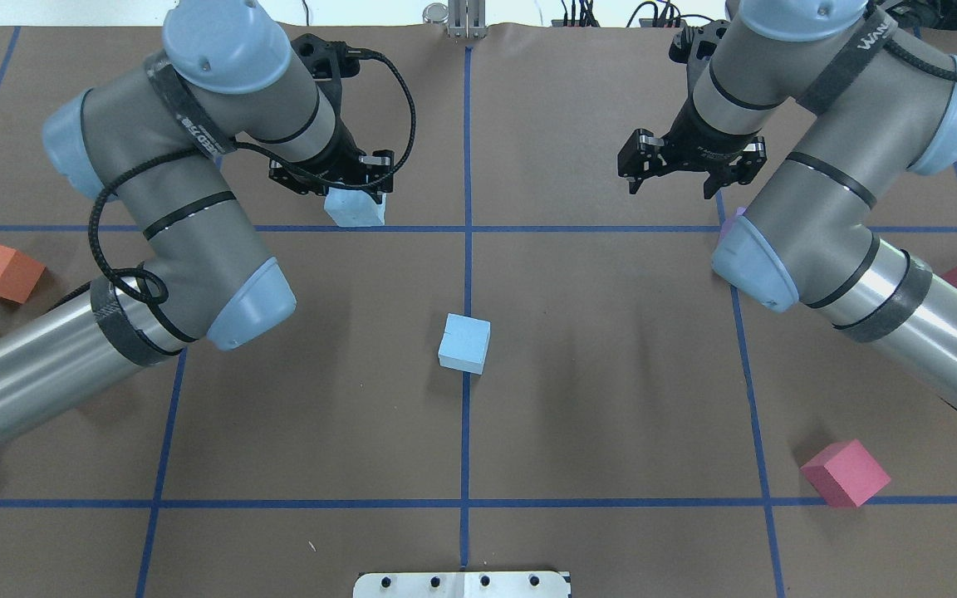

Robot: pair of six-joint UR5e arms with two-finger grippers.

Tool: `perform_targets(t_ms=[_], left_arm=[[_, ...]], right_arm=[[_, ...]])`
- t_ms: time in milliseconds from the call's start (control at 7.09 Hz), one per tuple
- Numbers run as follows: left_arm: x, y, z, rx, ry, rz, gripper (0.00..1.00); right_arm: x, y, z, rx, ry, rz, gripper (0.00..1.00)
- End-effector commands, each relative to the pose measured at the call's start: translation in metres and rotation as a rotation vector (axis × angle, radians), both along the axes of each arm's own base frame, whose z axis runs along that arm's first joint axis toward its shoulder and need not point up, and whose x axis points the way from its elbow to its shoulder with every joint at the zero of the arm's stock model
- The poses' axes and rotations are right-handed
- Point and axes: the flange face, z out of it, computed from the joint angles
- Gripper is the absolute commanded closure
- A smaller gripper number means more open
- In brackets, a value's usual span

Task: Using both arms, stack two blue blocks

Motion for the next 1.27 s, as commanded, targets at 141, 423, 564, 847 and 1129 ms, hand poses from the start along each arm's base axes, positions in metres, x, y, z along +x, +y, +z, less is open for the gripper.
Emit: perform_targets(t_ms=[141, 423, 564, 847, 1129], left_arm=[[0.033, 0.031, -0.011, -0.061, -0.028, -0.011, 0.51], [0.056, 0.052, -0.003, -0.116, -0.031, -0.001, 0.51], [0.066, 0.062, -0.003, -0.137, -0.031, 0.002, 0.50], [0.073, 0.070, -0.004, -0.172, -0.017, 0.043, 0.48], [0.079, 0.066, -0.001, -0.176, -0.022, 0.044, 0.48]], right_arm=[[0.003, 0.002, 0.007, 0.003, 0.004, -0.006, 0.00], [0.004, 0.003, 0.005, 0.011, 0.002, -0.010, 0.00], [0.004, 0.003, 0.005, 0.013, 0.001, -0.010, 0.00], [0.004, 0.004, 0.010, 0.008, 0.006, -0.013, 0.00], [0.004, 0.004, 0.010, 0.008, 0.006, -0.013, 0.00]])
